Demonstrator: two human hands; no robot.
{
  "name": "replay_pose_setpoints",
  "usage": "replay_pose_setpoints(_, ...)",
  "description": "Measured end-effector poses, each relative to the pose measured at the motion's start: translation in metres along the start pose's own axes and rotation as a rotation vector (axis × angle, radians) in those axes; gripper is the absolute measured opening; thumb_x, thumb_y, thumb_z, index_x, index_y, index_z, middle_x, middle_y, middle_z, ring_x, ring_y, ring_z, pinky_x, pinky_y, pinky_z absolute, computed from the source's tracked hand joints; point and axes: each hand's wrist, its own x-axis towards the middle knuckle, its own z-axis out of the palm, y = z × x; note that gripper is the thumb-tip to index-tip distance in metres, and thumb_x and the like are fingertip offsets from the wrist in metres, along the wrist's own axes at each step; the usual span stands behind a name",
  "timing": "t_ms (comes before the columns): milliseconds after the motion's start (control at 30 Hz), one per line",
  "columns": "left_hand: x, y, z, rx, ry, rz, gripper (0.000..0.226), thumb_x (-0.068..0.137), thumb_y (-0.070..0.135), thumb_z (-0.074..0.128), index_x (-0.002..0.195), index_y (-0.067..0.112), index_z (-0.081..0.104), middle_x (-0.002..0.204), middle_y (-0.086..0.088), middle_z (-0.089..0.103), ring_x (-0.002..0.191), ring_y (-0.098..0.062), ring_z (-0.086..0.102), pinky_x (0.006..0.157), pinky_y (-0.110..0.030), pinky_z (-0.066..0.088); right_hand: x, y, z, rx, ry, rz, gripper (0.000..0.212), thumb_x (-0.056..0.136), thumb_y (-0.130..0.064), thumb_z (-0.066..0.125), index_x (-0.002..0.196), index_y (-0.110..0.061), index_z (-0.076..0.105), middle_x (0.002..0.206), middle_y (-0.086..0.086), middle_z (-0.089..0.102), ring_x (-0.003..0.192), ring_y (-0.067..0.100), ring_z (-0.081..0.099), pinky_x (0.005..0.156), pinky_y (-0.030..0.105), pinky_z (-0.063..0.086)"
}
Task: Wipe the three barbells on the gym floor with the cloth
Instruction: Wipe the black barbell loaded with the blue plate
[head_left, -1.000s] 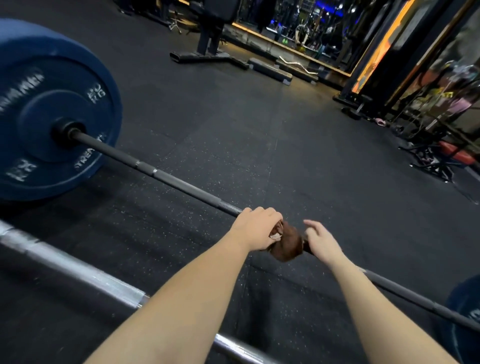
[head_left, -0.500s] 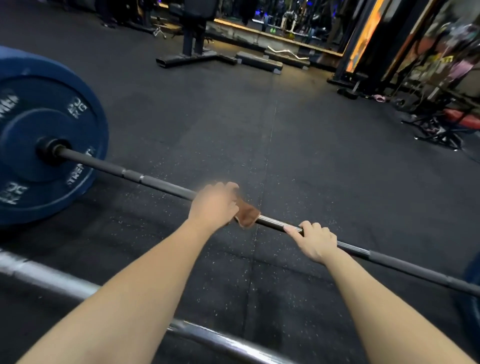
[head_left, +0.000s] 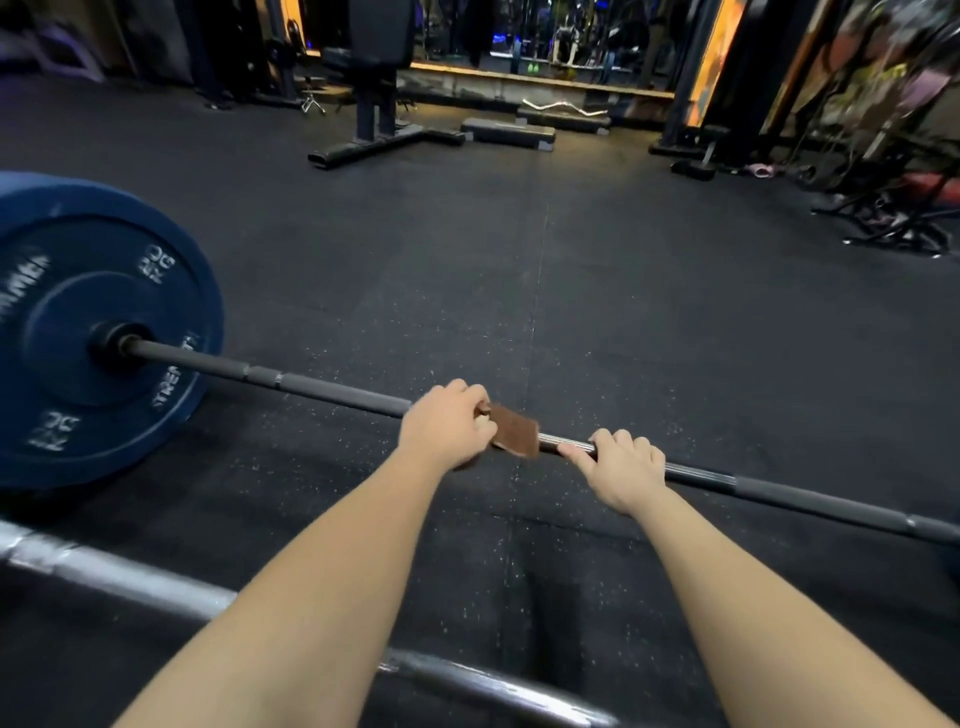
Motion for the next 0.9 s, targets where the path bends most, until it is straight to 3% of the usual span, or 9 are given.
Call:
replay_pose_setpoints(100, -0.002, -0.065, -0.027, 0.047, 0.014, -0.186, 0.03, 0.093, 0.035, 0.054, 0.121, 0.027, 0.06, 0.125, -0.002, 0.058, 0.114, -0.031, 0.056, 0.093, -0.042, 0.048, -0.002, 0.001, 0.001, -0.017, 0.005, -0.012, 0.069, 0.099, -0.072, 0.021, 0.136, -0.021, 0.05, 0.135, 0.006, 0.053, 0.125, 0.031, 0.046, 0.109, 0.044, 0.031)
replay_pose_setpoints(200, -0.003, -0.103, -0.033, 0.074, 0.036, -0.24, 0.029, 0.092, 0.028, 0.058, 0.121, 0.026, 0.058, 0.129, -0.004, 0.06, 0.115, -0.033, 0.057, 0.098, -0.045, 0.048, -0.004, 0.002, 0.004, -0.031, 0.033, -0.02, 0.069, 0.099, -0.072, 0.02, 0.136, -0.021, 0.05, 0.135, 0.006, 0.053, 0.124, 0.03, 0.047, 0.109, 0.043, 0.031)
replay_pose_setpoints(333, -0.006, -0.082, -0.009, 0.149, 0.08, -0.223, 0.032, 0.094, 0.018, 0.053, 0.126, 0.019, 0.054, 0.135, -0.004, 0.053, 0.125, -0.034, 0.042, 0.106, -0.045, 0.041, -0.007, 0.001, 0.003, -0.04, 0.025, -0.032, 0.071, 0.099, -0.072, 0.018, 0.136, -0.02, 0.049, 0.136, 0.007, 0.053, 0.125, 0.031, 0.046, 0.109, 0.043, 0.031)
replay_pose_setpoints(467, -0.002, -0.048, 0.002, 0.174, -0.072, -0.159, 0.042, 0.095, 0.024, 0.053, 0.136, 0.021, 0.048, 0.142, -0.003, 0.046, 0.133, -0.036, 0.036, 0.113, -0.05, 0.036, -0.007, 0.003, 0.002, -0.028, 0.035, -0.034, 0.07, 0.099, -0.072, 0.019, 0.133, -0.02, 0.05, 0.135, 0.006, 0.053, 0.125, 0.031, 0.047, 0.108, 0.043, 0.032)
replay_pose_setpoints(567, -0.005, -0.017, 0.013, 0.16, -0.08, -0.04, 0.045, 0.093, 0.028, 0.048, 0.138, 0.019, 0.049, 0.145, -0.004, 0.047, 0.136, -0.036, 0.035, 0.117, -0.051, 0.029, -0.007, 0.004, 0.004, -0.041, 0.073, -0.052, 0.068, 0.099, -0.072, 0.02, 0.13, -0.02, 0.051, 0.132, 0.005, 0.054, 0.122, 0.031, 0.048, 0.107, 0.043, 0.033)
replay_pose_setpoints(700, -0.019, 0.002, 0.02, 0.05, -0.098, -0.066, 0.066, 0.091, 0.054, 0.033, 0.146, 0.019, 0.043, 0.158, -0.003, 0.036, 0.151, -0.039, 0.015, 0.125, -0.055, 0.013, -0.005, 0.005, 0.009, -0.041, 0.09, -0.053, 0.067, 0.099, -0.071, 0.021, 0.13, -0.02, 0.051, 0.131, 0.006, 0.053, 0.119, 0.031, 0.048, 0.106, 0.043, 0.032)
replay_pose_setpoints(800, -0.025, 0.003, 0.02, -0.004, -0.06, -0.074, 0.067, 0.095, 0.069, 0.04, 0.143, 0.023, 0.046, 0.155, 0.003, 0.037, 0.152, -0.036, 0.012, 0.123, -0.057, 0.022, -0.006, 0.005, 0.008, -0.05, 0.09, -0.052, 0.067, 0.099, -0.071, 0.02, 0.13, -0.02, 0.05, 0.131, 0.006, 0.053, 0.119, 0.031, 0.048, 0.106, 0.042, 0.032)
replay_pose_setpoints(900, -0.027, -0.003, 0.026, 0.101, 0.068, 0.004, 0.049, 0.101, 0.057, 0.046, 0.137, 0.023, 0.049, 0.145, 0.002, 0.047, 0.144, -0.034, 0.029, 0.118, -0.052, 0.031, -0.005, 0.004, 0.009, -0.042, 0.094, -0.059, 0.065, 0.099, -0.071, 0.02, 0.128, -0.021, 0.05, 0.129, 0.005, 0.054, 0.118, 0.03, 0.048, 0.106, 0.042, 0.032)
